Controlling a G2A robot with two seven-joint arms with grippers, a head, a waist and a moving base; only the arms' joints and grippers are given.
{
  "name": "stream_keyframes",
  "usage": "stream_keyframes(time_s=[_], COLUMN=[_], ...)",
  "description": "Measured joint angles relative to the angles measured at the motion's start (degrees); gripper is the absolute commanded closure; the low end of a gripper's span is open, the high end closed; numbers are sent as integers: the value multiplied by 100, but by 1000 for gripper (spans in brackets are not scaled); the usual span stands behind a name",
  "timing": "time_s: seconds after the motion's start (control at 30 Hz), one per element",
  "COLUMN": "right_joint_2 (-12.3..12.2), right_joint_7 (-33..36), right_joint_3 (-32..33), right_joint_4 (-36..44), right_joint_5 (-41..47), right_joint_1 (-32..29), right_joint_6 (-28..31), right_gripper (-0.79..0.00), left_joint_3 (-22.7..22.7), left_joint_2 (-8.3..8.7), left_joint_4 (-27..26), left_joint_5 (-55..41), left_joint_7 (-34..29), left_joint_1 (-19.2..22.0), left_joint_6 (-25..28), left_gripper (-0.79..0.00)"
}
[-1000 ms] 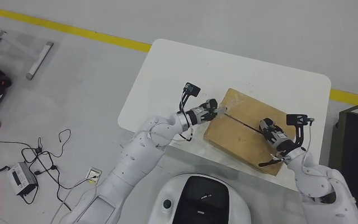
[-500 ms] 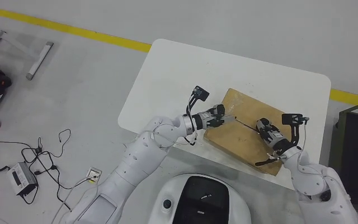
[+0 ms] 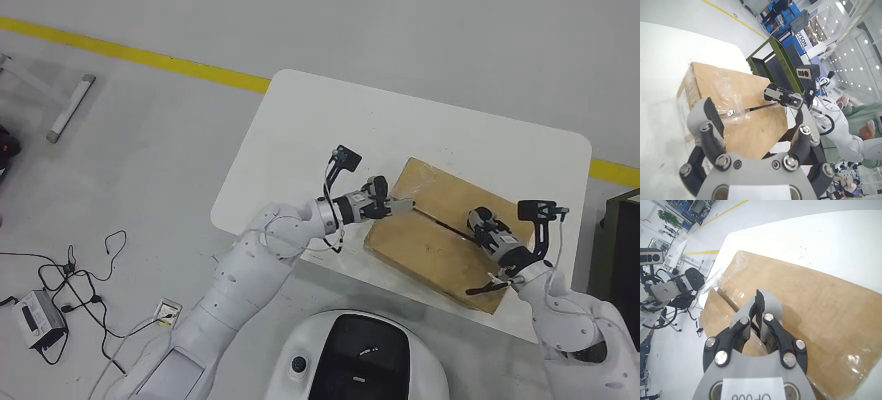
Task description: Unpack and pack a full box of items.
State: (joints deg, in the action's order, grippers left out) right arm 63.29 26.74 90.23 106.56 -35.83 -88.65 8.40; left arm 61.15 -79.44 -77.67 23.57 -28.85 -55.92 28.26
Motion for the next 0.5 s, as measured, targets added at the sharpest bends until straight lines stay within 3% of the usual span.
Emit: stream_keyframes(time_s=[0.13,0.23,0.27,0.33,0.37,0.47,0.5], right_joint_2=[-14,-26,-29,-32,-34,-38,-39], right_joint_7=[19,63,67,64,57,9,5], right_joint_3=[139,219,244,288,314,405,422], right_joint_4=[96,162,190,227,245,284,283], right_joint_5=[19,-54,-63,-72,-85,-84,-98], right_joint_1=[-103,-201,-247,-321,-358,-478,-502], right_joint_6=[18,30,33,29,22,-6,-11], right_gripper=[0,0,0,0,0,0,0], left_joint_3=[113,-43,-145,-304,-375,-564,-602], left_joint_2=[29,-9,-34,-81,-104,-164,-176], left_joint_4=[-105,40,145,318,383,589,635], left_joint_5=[173,357,456,480,438,330,299], left_joint_7=[200,360,427,477,490,495,485], left_joint_1=[-53,64,133,234,284,426,454], left_joint_6=[-154,-251,-292,-379,-385,-297,-268], left_gripper=[-785,-785,-739,-526,-336,-206,-209])
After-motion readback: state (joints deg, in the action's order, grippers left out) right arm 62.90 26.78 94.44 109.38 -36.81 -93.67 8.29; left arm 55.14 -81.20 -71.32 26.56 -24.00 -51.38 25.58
